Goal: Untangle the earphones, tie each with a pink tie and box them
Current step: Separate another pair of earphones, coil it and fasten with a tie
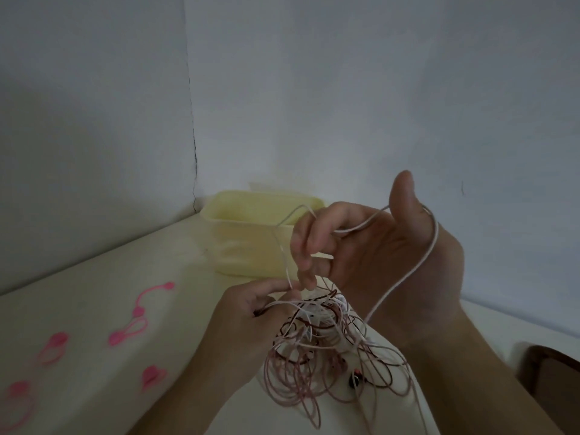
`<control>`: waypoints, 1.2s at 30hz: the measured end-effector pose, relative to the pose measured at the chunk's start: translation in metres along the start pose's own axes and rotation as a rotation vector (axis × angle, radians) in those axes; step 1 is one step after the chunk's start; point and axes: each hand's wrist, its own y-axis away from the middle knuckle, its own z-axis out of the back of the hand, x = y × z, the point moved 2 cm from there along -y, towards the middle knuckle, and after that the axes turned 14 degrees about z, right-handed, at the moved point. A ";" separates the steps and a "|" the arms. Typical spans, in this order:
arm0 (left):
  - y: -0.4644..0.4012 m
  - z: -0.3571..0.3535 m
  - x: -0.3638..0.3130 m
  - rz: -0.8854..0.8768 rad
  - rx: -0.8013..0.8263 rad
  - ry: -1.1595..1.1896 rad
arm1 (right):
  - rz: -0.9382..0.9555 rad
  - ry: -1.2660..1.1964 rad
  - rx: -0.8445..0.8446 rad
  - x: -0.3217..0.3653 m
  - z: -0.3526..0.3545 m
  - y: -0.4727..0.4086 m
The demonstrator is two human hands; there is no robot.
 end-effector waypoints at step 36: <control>-0.002 0.007 -0.001 -0.128 -0.044 0.010 | 0.194 0.578 -0.684 0.000 0.035 0.007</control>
